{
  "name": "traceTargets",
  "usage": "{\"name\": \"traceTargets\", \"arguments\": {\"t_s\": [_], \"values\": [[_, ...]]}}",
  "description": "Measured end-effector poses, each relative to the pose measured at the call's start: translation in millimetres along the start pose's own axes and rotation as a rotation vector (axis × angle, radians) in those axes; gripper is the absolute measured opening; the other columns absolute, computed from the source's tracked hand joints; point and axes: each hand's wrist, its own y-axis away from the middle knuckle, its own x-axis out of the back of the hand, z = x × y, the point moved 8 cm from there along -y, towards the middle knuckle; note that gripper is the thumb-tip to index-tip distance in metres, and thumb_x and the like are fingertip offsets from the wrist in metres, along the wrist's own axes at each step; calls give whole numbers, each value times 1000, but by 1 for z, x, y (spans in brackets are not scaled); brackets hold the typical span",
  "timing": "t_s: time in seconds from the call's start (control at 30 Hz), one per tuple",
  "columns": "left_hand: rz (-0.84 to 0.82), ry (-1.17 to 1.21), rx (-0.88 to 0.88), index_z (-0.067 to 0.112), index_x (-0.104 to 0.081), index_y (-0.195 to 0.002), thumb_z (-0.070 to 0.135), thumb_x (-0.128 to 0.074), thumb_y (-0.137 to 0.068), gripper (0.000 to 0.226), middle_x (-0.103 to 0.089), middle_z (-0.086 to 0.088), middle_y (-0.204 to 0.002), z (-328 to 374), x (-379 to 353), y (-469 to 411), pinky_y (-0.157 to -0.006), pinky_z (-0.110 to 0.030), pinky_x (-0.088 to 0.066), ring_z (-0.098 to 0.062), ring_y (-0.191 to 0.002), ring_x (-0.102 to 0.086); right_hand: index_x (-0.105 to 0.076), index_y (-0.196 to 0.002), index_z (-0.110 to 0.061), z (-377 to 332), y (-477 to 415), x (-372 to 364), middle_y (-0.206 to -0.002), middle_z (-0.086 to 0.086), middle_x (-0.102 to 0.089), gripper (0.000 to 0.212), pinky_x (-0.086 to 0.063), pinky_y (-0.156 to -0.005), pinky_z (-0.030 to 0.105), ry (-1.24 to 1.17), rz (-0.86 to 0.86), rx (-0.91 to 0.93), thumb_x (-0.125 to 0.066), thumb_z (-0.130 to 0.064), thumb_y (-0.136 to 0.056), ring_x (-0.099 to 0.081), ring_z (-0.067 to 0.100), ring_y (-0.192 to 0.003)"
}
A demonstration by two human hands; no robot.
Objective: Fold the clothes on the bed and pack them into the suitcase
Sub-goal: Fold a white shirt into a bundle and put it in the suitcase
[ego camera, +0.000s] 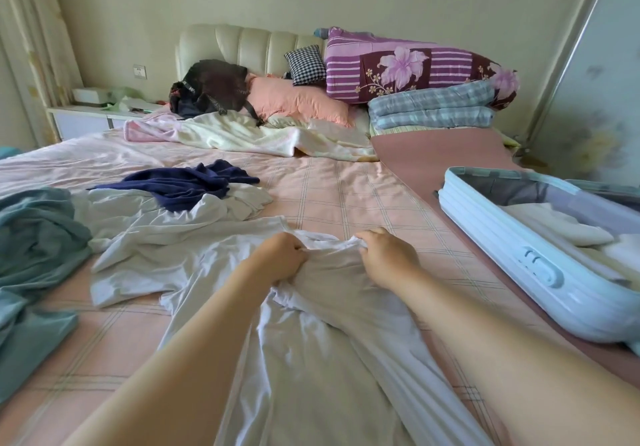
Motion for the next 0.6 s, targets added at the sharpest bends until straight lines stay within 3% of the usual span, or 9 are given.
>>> {"name": "traceTargets", "arguments": {"t_s": [0.07, 0.13, 0.23, 0.33, 0.4, 0.47, 0.53, 0.6], "values": [[39, 80, 36, 14, -65, -78, 32, -54, -97, 28, -58, -2, -73, -9, 12, -4, -56, -28, -42, -21, -69, -54, -62, -103, -26, 3, -7, -4, -124, 4, -56, 19, -47, -81, 35, 35, -3, -33, -43, -25, -100, -61, 30, -105], [118, 199, 63, 12, -59, -79, 39, -57, -96, 32, -56, -2, -76, -15, 30, -8, -56, -28, -39, -20, -69, -52, -58, -89, -26, 1, -12, -4, -117, 6, -58, 21, -39, -74, 33, 12, 28, -41, -41, -19, -98, -60, 31, -101], [200, 437, 66, 6, -56, -92, 33, -57, -97, 28, -56, -9, -88, -21, 46, -12, -62, -32, -47, -23, -73, -54, -60, -107, -11, -5, -19, 4, -112, 12, -62, 23, -36, -73, 34, -84, 152, -46, -38, -16, -102, -58, 33, -101], [320, 217, 82, 6, -50, -113, 25, -58, -96, 27, -59, -13, -104, -24, 50, -5, -65, -32, -41, -25, -82, -53, -62, -110, -9, -10, -26, 5, -113, 14, -64, 22, -42, -79, 36, -175, 201, -57, -43, -14, -100, -59, 34, -103], [350, 94, 87, 7, -45, -123, 22, -62, -94, 36, -59, -17, -116, -23, 47, 1, -74, -37, -45, -32, -96, -58, -59, -126, -12, -14, -25, -3, -129, 14, -60, 34, -44, -94, 35, -197, 109, -73, -45, -11, -96, -56, 33, -118], [331, -73, 71, 7, -40, -133, 27, -63, -95, 49, -51, -18, -129, -21, 41, 3, -86, -40, -48, -35, -112, -56, -39, -149, -15, -22, -16, -17, -152, 15, -39, 55, -34, -112, 37, -163, -62, -61, -46, -16, -95, -42, 32, -138], [400, -244, -23, 14, -50, -125, 35, -60, -95, 38, -51, -10, -125, -8, 50, 11, -90, -39, -47, -31, -114, -53, -26, -156, -20, -30, 2, -22, -162, 14, -20, 64, -21, -121, 42, -74, -144, -12, -46, -23, -95, -24, 28, -150], [363, -223, -180, 23, -56, -91, 37, -60, -94, 14, -57, 3, -97, 11, 56, 23, -73, -32, -46, -24, -94, -59, -29, -153, -24, -39, 20, -17, -161, 10, -22, 60, -17, -120, 46, -29, -81, 83, -46, -29, -96, -19, 25, -151]]}}
